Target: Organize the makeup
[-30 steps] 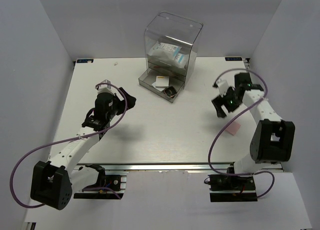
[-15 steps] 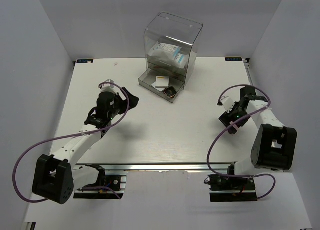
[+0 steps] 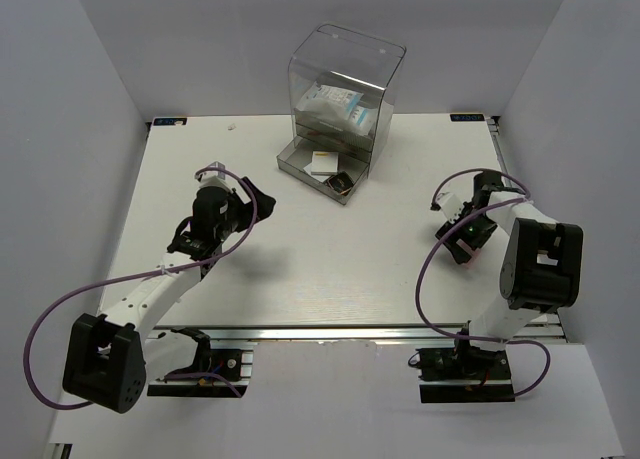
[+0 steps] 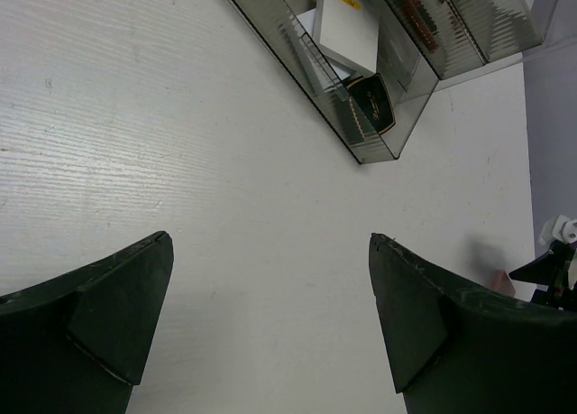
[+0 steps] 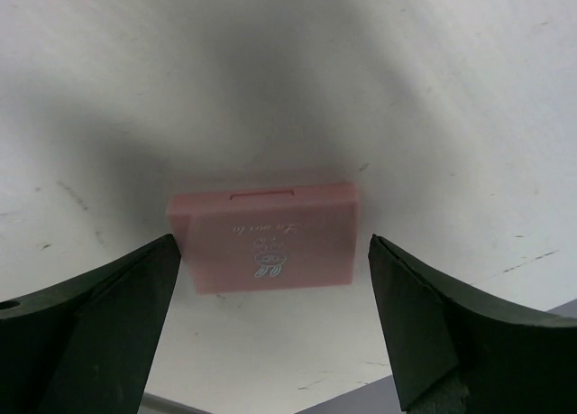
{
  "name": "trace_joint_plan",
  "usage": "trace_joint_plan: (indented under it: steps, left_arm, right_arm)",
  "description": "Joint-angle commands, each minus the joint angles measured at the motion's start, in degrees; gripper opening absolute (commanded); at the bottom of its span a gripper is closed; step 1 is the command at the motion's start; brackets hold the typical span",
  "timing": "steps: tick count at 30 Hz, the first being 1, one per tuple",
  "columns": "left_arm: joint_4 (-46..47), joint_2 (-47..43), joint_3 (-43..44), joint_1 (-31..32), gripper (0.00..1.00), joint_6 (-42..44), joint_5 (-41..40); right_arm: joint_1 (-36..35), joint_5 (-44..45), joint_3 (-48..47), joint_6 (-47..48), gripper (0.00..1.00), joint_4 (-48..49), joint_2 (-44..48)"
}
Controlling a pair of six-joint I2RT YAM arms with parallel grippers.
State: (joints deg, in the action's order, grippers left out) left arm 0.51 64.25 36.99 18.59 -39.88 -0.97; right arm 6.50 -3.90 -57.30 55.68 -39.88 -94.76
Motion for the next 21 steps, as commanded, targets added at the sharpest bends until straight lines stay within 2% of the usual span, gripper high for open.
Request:
trace_joint_plan:
  steps: [1,5,11,14,16,17,19,21]
  left_arm:
    - [-0.2,-1.5,0.4,0.0,0.98,0.3,-0.8]
    - [-0.2,-1.2,0.5,0.0,0.98,0.4,-0.6]
    - [-2.0,-2.0,0.6,0.0,0.98,0.5,-1.0]
    - [-2.4,-2.5,0.6,-0.1,0.98,0.3,-1.3]
    - [-2.7,-2.7,0.6,0.0,0.98,0.4,-1.5]
    - [-2.8,-2.8,0.7,0.0,0.98,0.4,-1.6]
    - [-3.1,-3.0,0.8,0.0,0.98,0.4,-1.7]
    - [-3.1,-2.8,1.1,0.0,0.98,0.4,-1.6]
  right_arm:
    - [0.0,2.1,1.0,2.1,0.89,4.6,-0.7]
    - [0.0,2.2,2.2,3.0,0.89,7.0,-1.7]
    - [0.0,-1.5,1.2,3.1,0.87,5.5,-4.1]
    - [0.0,-3.9,0.7,2.5,0.68,3.9,-4.8]
    - [-0.2,-5.8,-0.4,1.7,0.44,3.3,-4.6]
    - [-0.6,-6.5,-0.8,0.4,0.25,3.1,-4.3]
    - [-1.5,-9.0,-2.0,-0.2,0.23,2.8,-2.8]
    - [-4.6,-10.4,-2.6,-1.4,0.17,3.3,0.1]
